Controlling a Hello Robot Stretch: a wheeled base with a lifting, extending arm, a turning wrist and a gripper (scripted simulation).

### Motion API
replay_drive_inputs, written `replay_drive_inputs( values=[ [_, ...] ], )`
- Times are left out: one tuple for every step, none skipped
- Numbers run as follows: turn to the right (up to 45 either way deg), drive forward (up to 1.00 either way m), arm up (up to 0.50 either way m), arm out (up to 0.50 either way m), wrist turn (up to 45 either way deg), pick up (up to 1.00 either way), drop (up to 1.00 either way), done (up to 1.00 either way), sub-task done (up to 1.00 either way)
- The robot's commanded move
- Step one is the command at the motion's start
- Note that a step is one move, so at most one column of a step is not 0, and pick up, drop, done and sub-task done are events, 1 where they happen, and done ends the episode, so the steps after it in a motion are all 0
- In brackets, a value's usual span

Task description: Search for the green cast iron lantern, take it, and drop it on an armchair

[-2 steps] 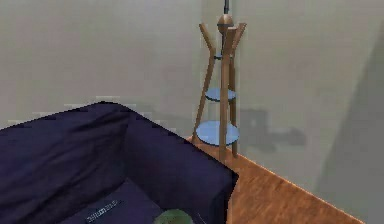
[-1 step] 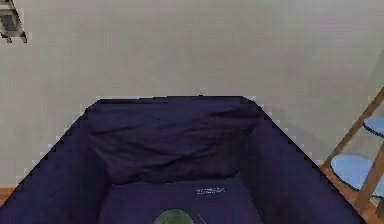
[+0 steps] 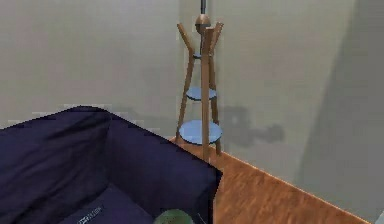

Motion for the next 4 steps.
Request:
replay_drive_inputs(
  values=[
    [42.0, 0.00, 0.00, 0.00, 0.0, 0.00, 0.00, 0.00, 0.00],
    [-45.0, 0.00, 0.00, 0.00, 0.0, 0.00, 0.00, 0.00, 0.00],
    [-45.0, 0.00, 0.00, 0.00, 0.0, 0.00, 0.00, 0.00, 0.00],
    [-6.0, 0.00, 0.00, 0.00, 0.0, 0.00, 0.00, 0.00, 0.00]
  ],
)
